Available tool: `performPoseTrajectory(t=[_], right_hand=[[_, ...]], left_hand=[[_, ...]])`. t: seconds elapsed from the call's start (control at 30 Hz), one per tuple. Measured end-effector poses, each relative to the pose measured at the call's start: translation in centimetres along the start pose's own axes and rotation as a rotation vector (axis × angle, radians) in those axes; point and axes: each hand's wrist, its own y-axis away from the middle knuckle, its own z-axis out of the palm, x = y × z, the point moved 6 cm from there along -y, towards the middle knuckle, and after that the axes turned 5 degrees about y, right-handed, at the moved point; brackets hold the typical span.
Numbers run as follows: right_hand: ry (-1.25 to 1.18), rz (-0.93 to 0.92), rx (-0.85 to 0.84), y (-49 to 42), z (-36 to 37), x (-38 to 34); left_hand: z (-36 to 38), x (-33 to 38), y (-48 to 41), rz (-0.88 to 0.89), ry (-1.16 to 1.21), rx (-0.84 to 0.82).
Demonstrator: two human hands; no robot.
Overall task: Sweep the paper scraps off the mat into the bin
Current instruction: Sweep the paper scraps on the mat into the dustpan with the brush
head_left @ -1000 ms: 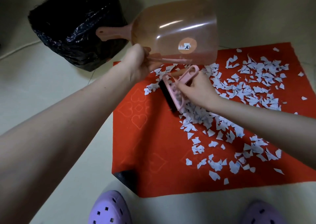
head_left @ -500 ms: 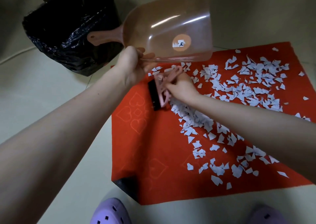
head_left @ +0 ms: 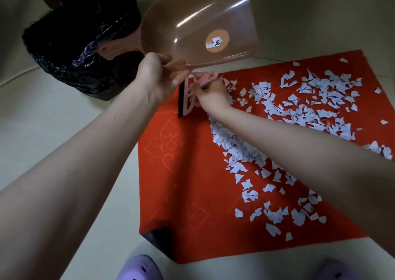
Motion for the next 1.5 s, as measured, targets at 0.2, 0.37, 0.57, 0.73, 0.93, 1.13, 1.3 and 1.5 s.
performPoseTrajectory(t=[0.2, 0.37, 0.57, 0.73, 0.93, 1.13, 1.3, 1.5], right_hand=[[0.196, 0.131, 0.069, -0.6, -2.3, 1.7], [0.158, 0.024, 0.120, 1.2, -7.6, 2.2], [0.103, -0.057, 0.088, 1.2, -10.8, 0.2], [0.265, -0.186, 0.077, -0.7, -12.9, -1.8], [0.739, -0.249, 0.076, -2.1, -13.7, -2.2], [1.022, -0.300, 0.000, -4.1, -11.9, -0.4], [1.057, -0.352, -0.107, -3.5, -10.9, -0.4], [0.981, -0.263, -0.379, -0.9, -12.5, -0.9]], left_hand=[[-0.3, -0.7, 0.0, -0.014, -0.021, 0.022], [-0.1, -0.7, 0.1, -0.009, -0.024, 0.016], [0.4, -1.3, 0.1, -0.021, -0.046, 0.006], [0.3, -1.2, -0.2, -0.025, -0.018, 0.018], [0.2, -2.1, -0.2, -0.065, 0.035, 0.033], [0.7, -2.6, -0.6, -0.054, 0.031, 0.045], [0.9, -3.2, -0.5, -0.056, 0.039, 0.043], [0.6, -3.3, -0.4, -0.043, -0.025, 0.052]])
